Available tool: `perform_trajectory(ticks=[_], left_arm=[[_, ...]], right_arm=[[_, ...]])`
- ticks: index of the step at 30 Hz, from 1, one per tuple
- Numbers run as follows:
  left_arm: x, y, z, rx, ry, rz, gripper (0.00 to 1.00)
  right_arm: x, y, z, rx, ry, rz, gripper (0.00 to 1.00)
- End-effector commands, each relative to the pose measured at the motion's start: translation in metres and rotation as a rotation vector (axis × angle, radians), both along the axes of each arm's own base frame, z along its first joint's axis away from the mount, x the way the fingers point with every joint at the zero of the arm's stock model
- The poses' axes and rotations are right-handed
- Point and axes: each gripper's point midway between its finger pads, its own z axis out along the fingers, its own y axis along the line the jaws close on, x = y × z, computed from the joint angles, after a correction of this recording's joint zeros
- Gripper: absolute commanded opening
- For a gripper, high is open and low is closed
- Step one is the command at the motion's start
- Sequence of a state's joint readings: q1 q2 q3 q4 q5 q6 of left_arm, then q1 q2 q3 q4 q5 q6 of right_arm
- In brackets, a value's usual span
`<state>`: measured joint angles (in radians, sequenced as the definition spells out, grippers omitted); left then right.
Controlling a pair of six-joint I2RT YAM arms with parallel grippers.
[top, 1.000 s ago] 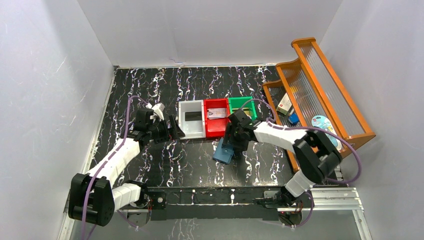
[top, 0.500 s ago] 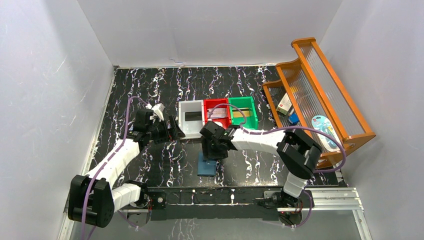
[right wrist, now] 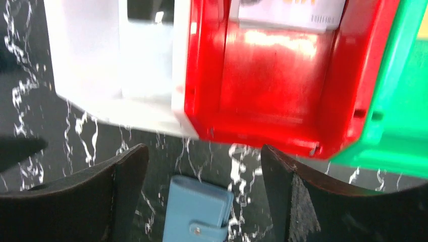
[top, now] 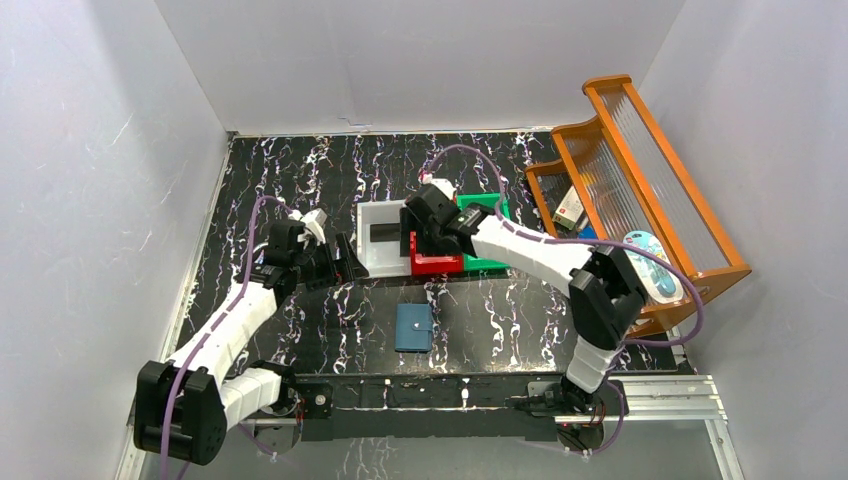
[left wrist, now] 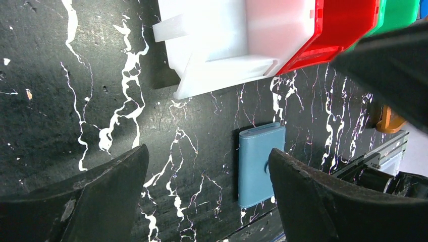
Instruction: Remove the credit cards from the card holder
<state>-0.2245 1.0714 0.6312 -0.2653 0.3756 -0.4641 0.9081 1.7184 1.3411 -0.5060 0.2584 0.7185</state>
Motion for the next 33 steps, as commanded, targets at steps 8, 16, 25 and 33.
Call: perform_trajectory(ticks=[8, 16, 25, 33], left_arm=[[-0.007, 0.007, 0.005, 0.003, -0.003, 0.051, 0.88], [-0.01, 0.011, 0.004, 0.008, 0.0, 0.087, 0.89], [-0.015, 0.009, -0.002, -0.02, 0.032, 0.112, 0.89], [-0.015, 0.01, -0.003, -0.032, 0.038, 0.137, 0.98]], right_arm=[[0.049, 0.042, -0.021, 0.011, 0.04, 0.074, 0.89], [0.044, 0.072, -0.022, 0.111, 0.098, 0.148, 0.85], [0.038, 0.087, -0.003, 0.202, 0.084, 0.217, 0.84], [0.047, 0.044, 0.024, 0.027, -0.011, 0.115, 0.87]])
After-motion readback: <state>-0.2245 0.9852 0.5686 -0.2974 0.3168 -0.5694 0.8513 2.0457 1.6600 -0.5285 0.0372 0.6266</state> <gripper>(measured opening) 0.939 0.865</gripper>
